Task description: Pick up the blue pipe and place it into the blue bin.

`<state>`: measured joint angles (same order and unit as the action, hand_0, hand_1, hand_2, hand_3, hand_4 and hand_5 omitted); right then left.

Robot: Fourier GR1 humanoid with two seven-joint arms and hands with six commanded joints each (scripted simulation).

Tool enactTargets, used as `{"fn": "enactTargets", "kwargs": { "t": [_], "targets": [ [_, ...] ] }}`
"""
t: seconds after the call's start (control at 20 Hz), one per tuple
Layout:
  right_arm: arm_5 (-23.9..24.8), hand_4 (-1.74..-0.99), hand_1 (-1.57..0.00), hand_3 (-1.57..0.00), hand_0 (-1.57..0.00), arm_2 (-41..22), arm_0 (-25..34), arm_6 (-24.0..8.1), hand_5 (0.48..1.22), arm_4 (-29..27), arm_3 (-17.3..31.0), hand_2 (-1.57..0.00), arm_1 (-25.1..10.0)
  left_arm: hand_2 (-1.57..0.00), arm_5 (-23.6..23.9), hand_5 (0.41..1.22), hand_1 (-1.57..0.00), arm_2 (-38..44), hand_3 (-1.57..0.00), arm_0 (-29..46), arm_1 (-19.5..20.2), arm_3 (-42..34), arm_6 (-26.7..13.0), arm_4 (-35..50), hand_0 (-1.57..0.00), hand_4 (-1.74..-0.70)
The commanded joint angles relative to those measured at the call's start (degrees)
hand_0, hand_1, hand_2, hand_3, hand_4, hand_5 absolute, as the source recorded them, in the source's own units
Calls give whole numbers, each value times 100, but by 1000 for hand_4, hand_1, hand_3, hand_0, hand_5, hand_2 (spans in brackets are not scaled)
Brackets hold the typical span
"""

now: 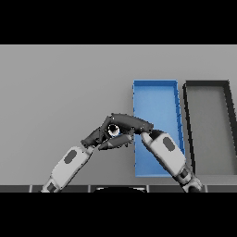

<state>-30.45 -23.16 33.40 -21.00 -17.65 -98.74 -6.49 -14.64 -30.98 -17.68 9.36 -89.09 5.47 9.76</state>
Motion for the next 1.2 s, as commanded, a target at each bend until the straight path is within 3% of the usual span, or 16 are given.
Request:
{"fn": "enactTargets", "kwargs": {
  "t": [0.0,0.1,0.25,0.3,0.35,0.45,0.55,0.6,0.7,0.8,0.85,1.0,1.15],
  "targets": [
    [-38,-1456,-1427,-1376,-1424,-51,-67,154,1010,167,-38,-1427,-20,-1419,22,1214,-1423,-33,-588,-50,10,26,-91,-70,-1429,-1719],
    [-132,-1465,-1479,-1446,-1477,-33,-102,355,1086,364,-112,-1479,-31,-1474,86,1216,-1454,-91,-550,-111,26,45,-26,-141,-1480,-1727],
    [-216,-1473,-1524,-1507,-1523,17,-184,215,1152,336,-130,-1524,110,-1521,136,1219,-1356,-141,-505,-197,150,100,56,-147,-1499,-1734],
    [-244,-1474,-1533,-1520,-1533,46,-201,140,1166,239,-160,-1533,166,-1350,133,1219,-1220,-161,-531,-229,168,60,28,-167,-1426,-1637],
    [-286,-1477,-1541,-1530,-1540,69,-237,108,1177,236,-185,-1541,172,-1242,66,1219,-1190,-202,-518,-238,211,71,41,-224,-1407,-1544],
    [-369,-1480,-1552,-1545,-1551,64,-336,219,1193,381,-250,-1552,220,-819,-73,1220,-802,-224,-332,-239,289,26,-68,-244,-979,-1343],
    [-338,-1481,-1559,-1554,-1558,99,-290,17,1203,403,-260,-1559,341,-524,-382,1213,-513,-174,-212,-337,340,112,-42,-293,-626,-1179],
    [-368,-1482,-1561,-1558,-1561,134,-307,-8,1206,389,-273,-1561,363,-419,-424,1184,-410,-176,-170,-318,337,103,-53,-393,-501,-1110],
    [-433,-1483,-1565,-1562,-1565,201,-377,22,1212,384,-268,-1565,445,-268,-397,1042,-262,-154,-108,-293,315,153,99,-645,-320,-995],
    [-492,-1484,-1567,-1566,-1567,262,-458,24,1215,420,-333,-1567,489,-171,-346,901,-167,-112,-69,-360,265,317,143,-750,-205,-912],
    [-474,-1484,-1568,-1567,-1568,277,-450,18,1216,391,-364,-1568,540,-137,-308,842,-134,-104,-55,-310,309,295,-27,-760,-163,-880],
    [-485,-1485,-1569,-1569,-1569,295,-462,-47,1219,478,-440,-1569,604,-69,-165,719,-68,-162,-28,-253,282,220,-87,-866,-83,-826],
    [-533,-1487,-1570,-1570,-1570,407,-401,-10,1220,634,-329,-1570,702,-35,-132,636,-34,-67,-14,-213,248,239,-263,-651,-42,-842]
  ]
}}
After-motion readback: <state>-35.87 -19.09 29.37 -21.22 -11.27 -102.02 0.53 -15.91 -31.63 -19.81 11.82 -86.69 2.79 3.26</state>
